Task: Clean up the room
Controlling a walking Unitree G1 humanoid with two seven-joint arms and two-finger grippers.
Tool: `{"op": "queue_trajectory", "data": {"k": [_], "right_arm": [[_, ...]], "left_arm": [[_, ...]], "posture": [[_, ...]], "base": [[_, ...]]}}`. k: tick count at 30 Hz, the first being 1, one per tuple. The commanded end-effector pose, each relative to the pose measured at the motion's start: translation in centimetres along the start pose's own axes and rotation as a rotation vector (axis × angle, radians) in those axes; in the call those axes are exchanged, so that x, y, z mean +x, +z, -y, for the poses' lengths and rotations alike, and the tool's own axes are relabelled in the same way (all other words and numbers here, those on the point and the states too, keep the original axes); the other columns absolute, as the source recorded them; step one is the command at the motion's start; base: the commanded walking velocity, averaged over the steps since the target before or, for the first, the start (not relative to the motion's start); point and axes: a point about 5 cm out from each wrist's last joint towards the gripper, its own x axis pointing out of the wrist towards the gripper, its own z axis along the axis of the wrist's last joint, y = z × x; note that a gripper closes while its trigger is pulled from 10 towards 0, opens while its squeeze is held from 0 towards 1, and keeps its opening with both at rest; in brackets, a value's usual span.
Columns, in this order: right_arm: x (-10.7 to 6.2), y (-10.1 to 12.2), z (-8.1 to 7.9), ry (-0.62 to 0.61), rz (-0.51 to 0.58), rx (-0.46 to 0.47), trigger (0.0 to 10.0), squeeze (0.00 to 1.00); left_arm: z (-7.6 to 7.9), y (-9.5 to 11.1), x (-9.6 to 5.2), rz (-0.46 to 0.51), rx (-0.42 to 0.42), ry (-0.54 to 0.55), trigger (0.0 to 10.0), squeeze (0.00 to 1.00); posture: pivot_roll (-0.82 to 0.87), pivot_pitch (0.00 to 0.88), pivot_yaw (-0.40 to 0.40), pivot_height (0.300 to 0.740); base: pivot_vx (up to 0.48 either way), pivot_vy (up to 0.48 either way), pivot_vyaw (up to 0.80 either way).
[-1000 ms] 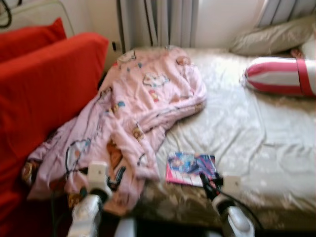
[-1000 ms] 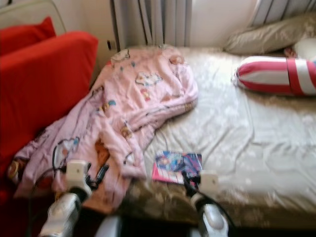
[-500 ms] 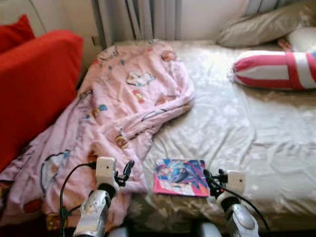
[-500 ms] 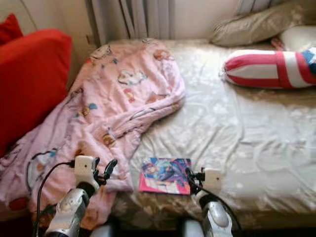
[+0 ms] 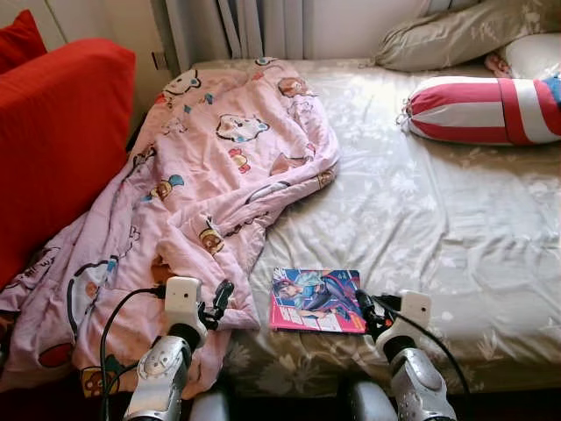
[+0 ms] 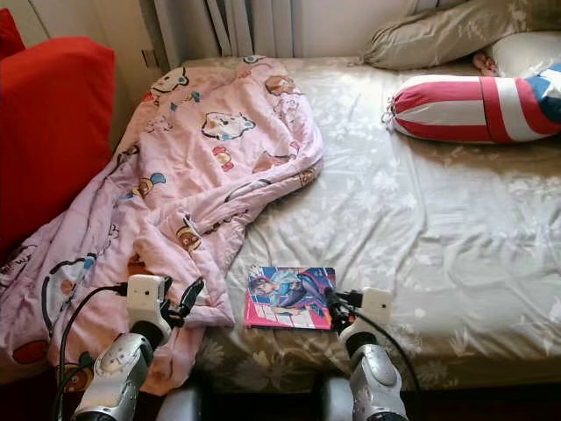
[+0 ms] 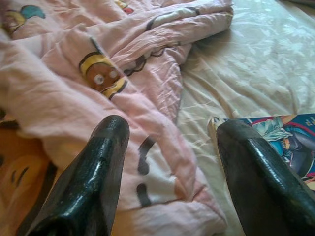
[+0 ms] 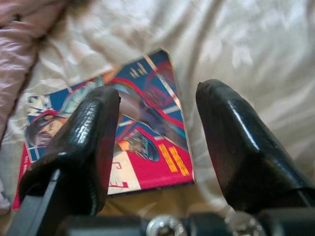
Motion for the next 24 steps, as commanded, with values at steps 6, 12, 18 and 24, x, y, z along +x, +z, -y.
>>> {"op": "queue_trajectory", "data": {"k": [6,12,18,24], "right_arm": [[0.4,-0.3,-0.1,-0.033,-0.036,0.085,10.0,0.00],[1.1,0.7,-0.8,-0.015,0.004,0.175,10.0,0.00],[1.2,1.1,-0.6,-0.013,0.041,0.214,10.0,0.00],[0.8,0.9,0.2,-0.021,0.042,0.194,10.0,0.00]], "left_arm": [[-0.4,0.2,-0.7,-0.008,0.016,0.011,10.0,0.00],[-1.3,0.2,-2.1,-0.020,0.033,0.030,10.0,0.00],[-1.7,-0.1,-3.2,-0.043,0.046,0.034,10.0,0.00],[-1.9,-0.3,-4.0,-0.070,0.047,0.042,10.0,0.00]], "posture": [[0.16,0.225,0.042,0.611],[0.19,0.257,0.059,0.611],[0.21,0.285,0.070,0.611],[0.21,0.295,0.072,0.611]], "base": [[0.000,0.000,0.00],[0.000,0.000,0.00],[0.000,0.000,0.00],[0.000,0.000,0.00]]}}
